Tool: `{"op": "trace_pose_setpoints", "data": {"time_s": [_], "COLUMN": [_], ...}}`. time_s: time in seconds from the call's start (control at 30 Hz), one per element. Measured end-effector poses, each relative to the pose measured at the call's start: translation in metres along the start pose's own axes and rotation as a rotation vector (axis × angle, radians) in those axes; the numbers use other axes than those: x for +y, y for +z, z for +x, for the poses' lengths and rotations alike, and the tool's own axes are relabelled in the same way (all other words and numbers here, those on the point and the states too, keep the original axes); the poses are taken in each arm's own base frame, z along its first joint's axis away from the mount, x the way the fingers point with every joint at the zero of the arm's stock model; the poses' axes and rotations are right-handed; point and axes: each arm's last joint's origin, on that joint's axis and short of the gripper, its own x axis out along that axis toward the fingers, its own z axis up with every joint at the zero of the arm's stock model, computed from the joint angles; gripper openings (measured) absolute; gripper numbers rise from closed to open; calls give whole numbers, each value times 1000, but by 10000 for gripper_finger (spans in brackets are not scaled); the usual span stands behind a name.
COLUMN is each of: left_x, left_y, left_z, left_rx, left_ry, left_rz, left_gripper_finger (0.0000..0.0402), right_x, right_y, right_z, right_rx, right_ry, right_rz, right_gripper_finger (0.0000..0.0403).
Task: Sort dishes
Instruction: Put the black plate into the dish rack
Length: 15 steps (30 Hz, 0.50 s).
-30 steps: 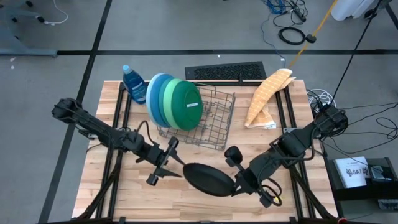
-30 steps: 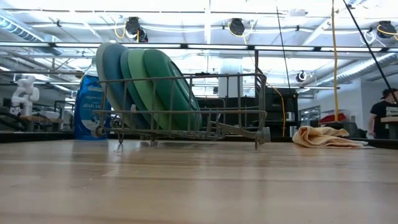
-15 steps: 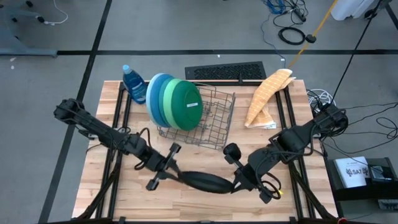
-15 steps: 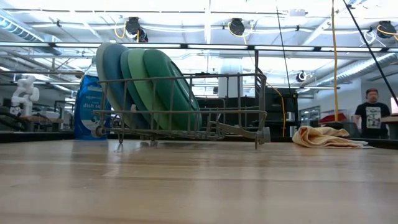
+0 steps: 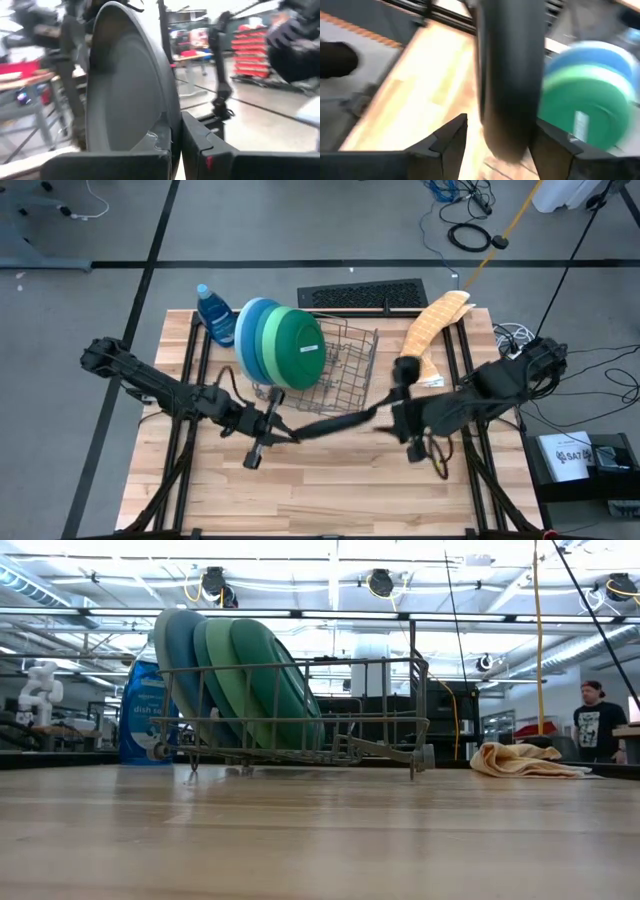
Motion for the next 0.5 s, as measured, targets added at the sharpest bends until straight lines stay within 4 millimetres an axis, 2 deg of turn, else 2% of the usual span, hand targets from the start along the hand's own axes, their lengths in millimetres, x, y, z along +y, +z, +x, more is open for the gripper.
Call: {"op": "trace_pose_setpoints", "data": {"time_s": [0.1,0.17,0.3,0.5], "left_x": [8,19,45,84], "left_y": [2,2,-3,-8], "left_z": [-3,-4,-7,-15], "left_rx": [1,-4,28,-42], "left_ry": [44,151,410,544], "left_rz": [-50,-98,-264,-518], "left_gripper_finger": [8,1,1,1], "right_x": [-7,-9,-10,-8], "right_y": [-5,-7,-12,-12], "right_z": [-17,-25,-30,-32], "right_rx": [7,11,31,27], "right_ry": [-72,-70,-96,-130], "right_rz": [27,29,45,33], "right_gripper_finger": [198,198,191,187]}}
